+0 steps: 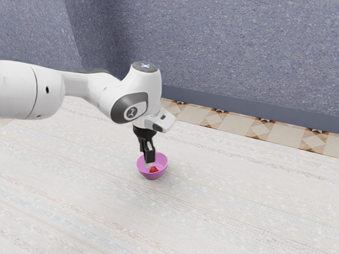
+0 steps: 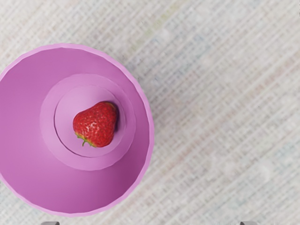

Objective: Take strawberry from the bowl

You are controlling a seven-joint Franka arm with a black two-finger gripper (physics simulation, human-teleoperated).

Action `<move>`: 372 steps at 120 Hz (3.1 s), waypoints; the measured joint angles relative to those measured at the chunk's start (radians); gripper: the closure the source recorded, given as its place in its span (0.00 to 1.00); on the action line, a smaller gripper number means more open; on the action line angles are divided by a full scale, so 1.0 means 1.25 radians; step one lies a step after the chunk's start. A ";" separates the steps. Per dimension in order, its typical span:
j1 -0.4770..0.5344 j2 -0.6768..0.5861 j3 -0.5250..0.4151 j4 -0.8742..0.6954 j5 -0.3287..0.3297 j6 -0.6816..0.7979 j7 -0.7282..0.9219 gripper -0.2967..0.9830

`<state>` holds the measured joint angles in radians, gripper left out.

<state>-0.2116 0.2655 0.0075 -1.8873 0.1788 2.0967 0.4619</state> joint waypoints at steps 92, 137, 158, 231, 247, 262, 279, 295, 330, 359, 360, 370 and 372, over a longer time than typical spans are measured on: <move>0.043 0.114 -0.001 0.039 -0.028 0.134 0.306 0.44; 0.064 0.170 -0.001 0.065 -0.040 0.175 0.398 0.44; 0.066 0.182 -0.001 0.066 -0.041 0.190 0.427 0.44; 0.071 0.213 -0.001 0.066 -0.053 0.225 0.480 0.45; 0.071 0.212 0.000 0.065 -0.060 0.228 0.484 0.55; 0.071 0.212 0.000 0.065 -0.063 0.230 0.485 0.62; 0.070 0.212 0.000 0.065 -0.063 0.232 0.482 0.67; 0.069 0.191 0.000 0.062 -0.062 0.234 0.478 0.69; -0.063 0.029 -0.015 -0.083 -0.051 0.238 0.403 0.72; -0.120 0.091 -0.019 -0.084 -0.048 0.250 0.322 0.72; -0.120 0.093 -0.019 -0.084 -0.048 0.250 0.320 0.72; -0.122 0.105 -0.020 -0.081 -0.049 0.255 0.298 0.71; -0.122 0.106 -0.020 -0.081 -0.049 0.255 0.294 0.70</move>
<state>-0.3641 0.3981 -0.0176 -1.9880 0.1171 2.4156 0.8291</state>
